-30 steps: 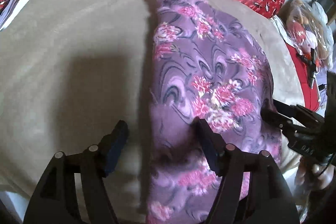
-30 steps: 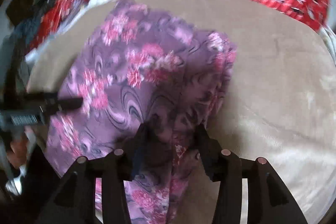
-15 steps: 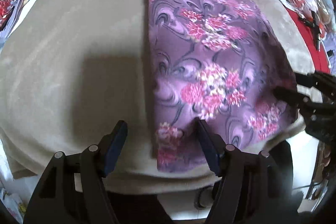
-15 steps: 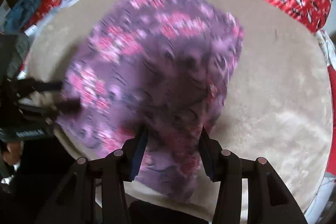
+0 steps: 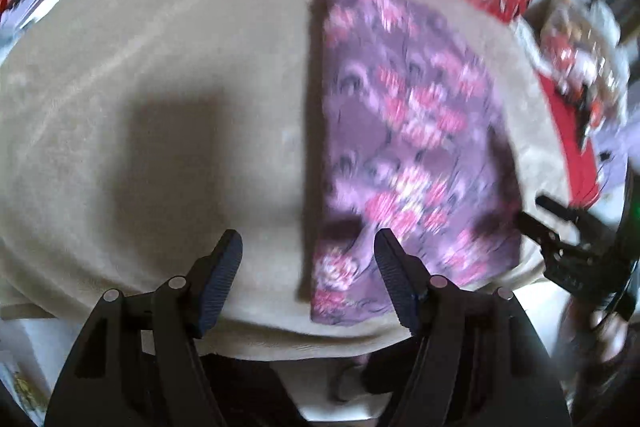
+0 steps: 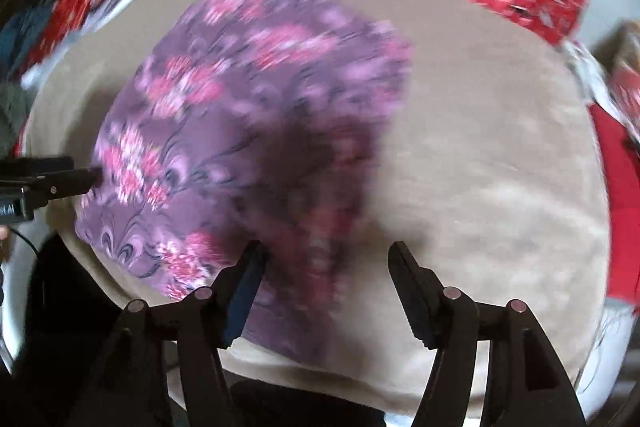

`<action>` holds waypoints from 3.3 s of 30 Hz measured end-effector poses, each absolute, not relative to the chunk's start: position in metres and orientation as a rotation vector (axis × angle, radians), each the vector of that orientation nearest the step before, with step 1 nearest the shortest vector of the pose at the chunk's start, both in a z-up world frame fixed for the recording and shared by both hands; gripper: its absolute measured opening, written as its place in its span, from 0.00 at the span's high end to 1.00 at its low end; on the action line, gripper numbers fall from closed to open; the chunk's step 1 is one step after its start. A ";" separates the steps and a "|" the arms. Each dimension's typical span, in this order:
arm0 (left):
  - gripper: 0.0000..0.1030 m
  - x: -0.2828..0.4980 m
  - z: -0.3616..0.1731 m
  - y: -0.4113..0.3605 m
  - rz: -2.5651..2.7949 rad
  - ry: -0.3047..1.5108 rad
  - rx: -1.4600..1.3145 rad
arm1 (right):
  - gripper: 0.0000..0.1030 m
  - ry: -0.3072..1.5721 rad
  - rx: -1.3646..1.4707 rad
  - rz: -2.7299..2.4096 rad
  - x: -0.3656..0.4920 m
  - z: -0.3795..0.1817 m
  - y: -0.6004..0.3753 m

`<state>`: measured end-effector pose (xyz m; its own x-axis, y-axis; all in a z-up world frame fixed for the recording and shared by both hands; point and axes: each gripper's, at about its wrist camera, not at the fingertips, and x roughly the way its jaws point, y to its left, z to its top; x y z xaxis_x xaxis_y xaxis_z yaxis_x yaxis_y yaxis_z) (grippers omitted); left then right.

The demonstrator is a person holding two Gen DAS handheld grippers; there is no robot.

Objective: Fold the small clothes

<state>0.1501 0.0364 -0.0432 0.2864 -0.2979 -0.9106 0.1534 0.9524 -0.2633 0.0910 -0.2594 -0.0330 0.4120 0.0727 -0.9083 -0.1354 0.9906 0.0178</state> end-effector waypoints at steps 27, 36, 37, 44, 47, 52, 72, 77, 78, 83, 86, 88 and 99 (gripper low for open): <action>0.34 0.095 -0.029 -0.029 -0.166 1.030 0.158 | 0.11 0.952 -0.077 -0.018 0.031 0.006 -0.280; 0.31 0.084 -0.023 -0.040 -0.133 0.976 0.216 | 0.09 0.908 -0.081 -0.008 0.022 0.018 -0.273; 0.31 0.083 -0.022 -0.040 -0.131 0.970 0.218 | 0.09 0.908 -0.078 -0.005 0.022 0.017 -0.273; 0.31 0.072 -0.020 -0.037 -0.133 0.939 0.201 | 0.02 0.923 -0.059 0.002 0.019 0.012 -0.268; 0.31 0.068 -0.020 -0.037 -0.128 0.930 0.204 | 0.02 0.918 -0.071 0.002 0.015 0.013 -0.264; 0.31 0.057 -0.017 -0.034 -0.140 0.908 0.175 | 0.02 0.899 -0.077 -0.001 0.005 0.016 -0.259; 0.31 0.033 -0.018 -0.045 -0.234 0.895 0.195 | 0.02 0.897 -0.059 -0.038 -0.007 0.015 -0.263; 0.31 0.031 -0.017 -0.046 -0.239 0.893 0.195 | 0.02 0.902 -0.054 -0.040 -0.009 0.015 -0.262; 0.31 0.031 -0.017 -0.045 -0.241 0.894 0.194 | 0.02 0.902 -0.053 -0.040 -0.009 0.015 -0.262; 0.31 0.031 -0.016 -0.045 -0.250 0.900 0.190 | 0.02 0.900 -0.053 -0.042 -0.009 0.015 -0.263; 0.31 0.029 -0.014 -0.046 -0.253 0.896 0.191 | 0.02 0.900 -0.056 -0.045 -0.009 0.015 -0.263; 0.31 0.029 -0.014 -0.046 -0.254 0.894 0.191 | 0.02 0.900 -0.058 -0.048 -0.010 0.016 -0.263; 0.31 0.024 -0.009 -0.050 -0.275 0.898 0.187 | 0.02 0.895 -0.061 -0.054 -0.013 0.017 -0.261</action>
<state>0.0239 -0.0502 -0.0093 0.5919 -0.1572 -0.7905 0.3125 0.9488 0.0452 -0.0129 -0.2613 0.0171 0.6242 -0.0725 -0.7779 0.0211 0.9969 -0.0759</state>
